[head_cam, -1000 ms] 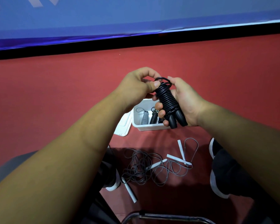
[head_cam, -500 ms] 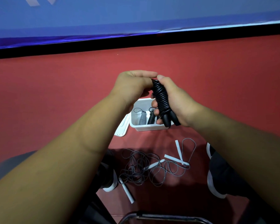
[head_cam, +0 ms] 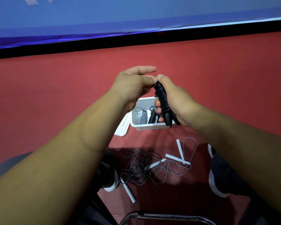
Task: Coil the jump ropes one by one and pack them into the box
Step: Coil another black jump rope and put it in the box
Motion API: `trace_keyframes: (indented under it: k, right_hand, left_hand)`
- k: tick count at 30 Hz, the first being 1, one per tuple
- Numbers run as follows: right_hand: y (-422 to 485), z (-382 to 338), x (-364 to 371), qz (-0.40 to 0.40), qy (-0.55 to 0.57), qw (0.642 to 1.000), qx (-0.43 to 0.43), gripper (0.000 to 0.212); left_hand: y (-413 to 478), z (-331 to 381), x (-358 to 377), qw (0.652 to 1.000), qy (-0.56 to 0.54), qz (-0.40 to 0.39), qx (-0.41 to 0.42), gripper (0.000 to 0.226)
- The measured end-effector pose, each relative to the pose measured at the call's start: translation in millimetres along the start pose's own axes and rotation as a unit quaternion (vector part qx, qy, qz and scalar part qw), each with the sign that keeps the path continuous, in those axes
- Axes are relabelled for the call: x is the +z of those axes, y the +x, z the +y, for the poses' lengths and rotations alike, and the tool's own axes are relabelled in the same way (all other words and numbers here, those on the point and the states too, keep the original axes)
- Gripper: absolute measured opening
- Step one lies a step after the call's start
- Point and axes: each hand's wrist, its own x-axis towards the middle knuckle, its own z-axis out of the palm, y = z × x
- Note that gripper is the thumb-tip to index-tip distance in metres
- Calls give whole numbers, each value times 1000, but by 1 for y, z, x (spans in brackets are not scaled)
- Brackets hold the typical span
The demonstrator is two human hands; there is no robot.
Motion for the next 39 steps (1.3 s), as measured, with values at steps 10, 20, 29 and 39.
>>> trace_keyframes:
  k: [10, 20, 29, 39]
  right_hand:
    - [-8, -9, -7, -97, 75, 987, 104, 59]
    - [-14, -19, -25, -226, 157, 951, 144, 67]
    - [-18, -24, -21, -225, 129, 958, 118, 60]
    - [-6, -18, -18, -177, 88, 980, 22, 51]
  left_hand:
    - [-2, -10, 8, 999, 3, 44, 31, 16]
    - [3, 10, -10, 998, 8, -54, -3, 26]
    - [-3, 14, -14, 991, 64, -71, 94, 26]
    - [-2, 22, -11, 946, 310, -13, 89, 20]
